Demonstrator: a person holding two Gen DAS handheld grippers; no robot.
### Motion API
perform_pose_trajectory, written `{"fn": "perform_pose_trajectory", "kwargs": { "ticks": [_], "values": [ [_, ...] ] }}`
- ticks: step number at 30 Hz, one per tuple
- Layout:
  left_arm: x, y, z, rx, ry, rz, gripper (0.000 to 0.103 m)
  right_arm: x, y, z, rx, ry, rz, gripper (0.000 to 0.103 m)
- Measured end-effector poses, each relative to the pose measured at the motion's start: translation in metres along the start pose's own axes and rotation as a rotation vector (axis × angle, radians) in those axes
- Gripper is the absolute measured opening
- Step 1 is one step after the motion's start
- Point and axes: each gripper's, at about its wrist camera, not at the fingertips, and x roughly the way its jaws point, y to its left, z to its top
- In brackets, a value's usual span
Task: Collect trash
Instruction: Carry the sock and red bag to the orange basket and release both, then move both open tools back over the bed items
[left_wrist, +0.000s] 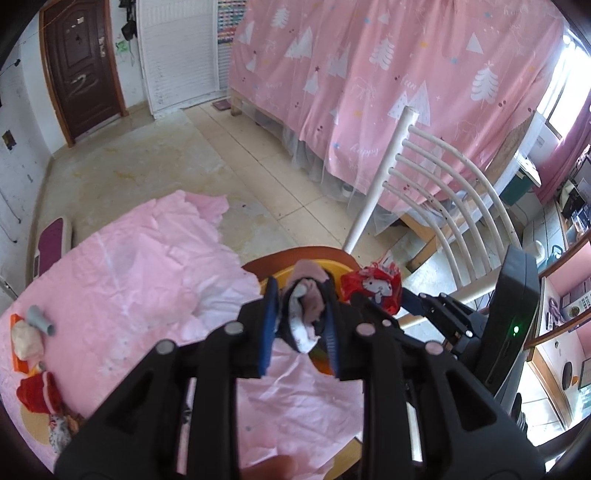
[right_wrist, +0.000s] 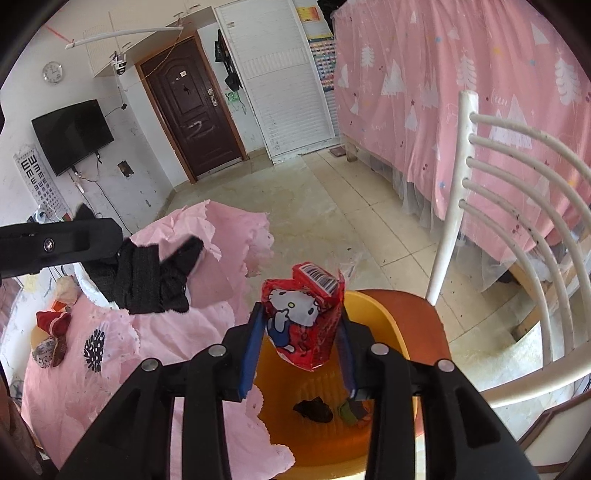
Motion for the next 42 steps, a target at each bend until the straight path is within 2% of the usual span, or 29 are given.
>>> {"fn": "perform_pose_trajectory", "kwargs": {
  "ticks": [1, 2, 3, 6, 13, 19, 24, 29, 40, 42],
  "values": [
    [0.001, -0.001, 0.001, 0.000, 0.001, -0.001, 0.036, 0.001, -0.002, 0.000, 0.011, 0.005, 0.004, 0.033],
    [0.002, -0.002, 0.001, -0.002, 0.003, -0.005, 0.040, 0.002, -0.004, -0.001, 0.019, 0.006, 0.002, 0.038],
    [0.003, -0.003, 0.001, -0.004, 0.004, -0.006, 0.042, 0.002, -0.005, -0.001, 0.022, 0.006, -0.001, 0.045],
    [0.005, -0.003, 0.002, -0.007, 0.008, -0.001, 0.042, 0.001, -0.005, -0.001, 0.023, 0.002, -0.006, 0.054],
    [-0.005, 0.010, -0.002, -0.035, -0.005, 0.003, 0.042, 0.000, 0.006, 0.000, 0.005, -0.001, -0.007, 0.054],
    [-0.025, 0.030, -0.005, -0.070, -0.041, 0.005, 0.042, -0.007, 0.030, 0.006, -0.030, -0.014, 0.003, 0.054],
    [-0.044, 0.054, -0.012, -0.106, -0.076, 0.028, 0.042, -0.008, 0.060, 0.011, -0.077, -0.019, 0.029, 0.054],
    [-0.061, 0.079, -0.021, -0.135, -0.102, 0.064, 0.046, -0.003, 0.101, 0.013, -0.133, -0.011, 0.067, 0.054],
    [-0.100, 0.142, -0.048, -0.223, -0.146, 0.127, 0.047, 0.010, 0.184, 0.004, -0.253, 0.025, 0.148, 0.054],
    [-0.104, 0.152, -0.054, -0.231, -0.145, 0.143, 0.050, 0.012, 0.197, 0.001, -0.269, 0.033, 0.163, 0.054]
  ]
}}
